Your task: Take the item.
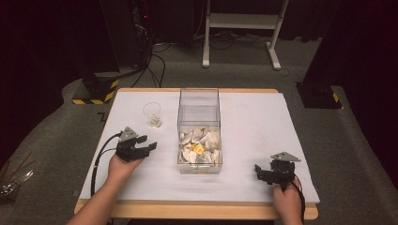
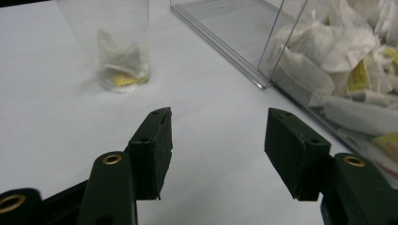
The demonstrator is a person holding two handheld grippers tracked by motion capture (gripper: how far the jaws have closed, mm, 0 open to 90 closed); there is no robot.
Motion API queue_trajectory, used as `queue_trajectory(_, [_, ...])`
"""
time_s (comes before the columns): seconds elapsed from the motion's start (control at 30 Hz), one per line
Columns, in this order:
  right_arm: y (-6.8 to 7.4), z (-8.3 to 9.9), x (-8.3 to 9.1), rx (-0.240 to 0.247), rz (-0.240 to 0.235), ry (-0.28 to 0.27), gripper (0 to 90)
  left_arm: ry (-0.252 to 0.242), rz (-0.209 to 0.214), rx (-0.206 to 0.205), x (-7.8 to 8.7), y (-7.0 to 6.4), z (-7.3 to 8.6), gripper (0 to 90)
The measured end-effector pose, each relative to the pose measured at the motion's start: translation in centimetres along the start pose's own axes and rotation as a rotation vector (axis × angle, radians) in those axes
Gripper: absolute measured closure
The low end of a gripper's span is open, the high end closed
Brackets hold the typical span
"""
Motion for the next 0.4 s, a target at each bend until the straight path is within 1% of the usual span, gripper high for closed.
queue_trajectory(0.03, [0.0, 0.0, 0.0, 0.003, 0.0, -0.001, 9.1, 0.02, 0.01, 0.008, -0.2, -0.1, 0.9, 42.8])
queue_trajectory(0.07, [0.0, 0.0, 0.0, 0.003, 0.0, -0.002, 9.1, 0.031, 0.002, 0.002, -0.4, -0.1, 1.3, 42.3])
queue_trajectory(0.1, [0.0, 0.0, 0.0, 0.002, 0.0, -0.002, 9.1, 0.017, 0.005, 0.012, -0.4, -0.1, 1.8, 42.1])
queue_trajectory(0.13, [0.0, 0.0, 0.0, 0.002, 0.0, -0.002, 9.1, 0.017, 0.005, 0.012, -0.4, -0.1, 1.8, 43.0])
queue_trajectory(0.17, [0.0, 0.0, 0.0, 0.003, 0.0, -0.003, 9.1, 0.034, 0.018, 0.048, -0.7, 0.1, 2.4, 42.7])
queue_trajectory(0.2, [0.0, 0.0, 0.0, 0.004, 0.0, -0.003, 9.2, 0.034, 0.018, 0.048, -0.7, 0.1, 2.4, 42.6])
queue_trajectory(0.23, [0.0, 0.0, 0.0, 0.003, 0.001, -0.003, 9.1, 0.011, 0.016, 0.04, -0.5, 0.1, 2.4, 42.5])
queue_trajectory(0.27, [0.0, 0.0, 0.0, 0.0, 0.0, 0.0, 9.1, 0.001, 0.013, 0.038, -0.4, 0.1, 2.4, 42.6])
queue_trajectory(0.3, [0.0, 0.0, 0.0, 0.0, 0.0, 0.0, 9.1, 0.001, 0.013, 0.038, -0.4, 0.1, 2.4, 42.7])
queue_trajectory(0.33, [0.0, 0.0, 0.0, -0.003, -0.002, 0.0, 9.1, 0.02, 0.012, 0.045, -0.6, 0.1, 2.5, 42.7])
queue_trajectory(0.4, [0.0, 0.0, 0.0, -0.006, -0.003, -0.002, 9.3, 0.02, 0.011, 0.039, -0.7, 0.1, 2.5, 42.4])
Point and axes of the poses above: each handheld gripper's, and its own axes: x roughly backward along the jaws, z roughly out of its underside, y roughly to its left, the point moved 1 cm from there along -x, roughly forward along the jaws, and after that the axes turned 7 degrees about -z, right-handed, at the moved point
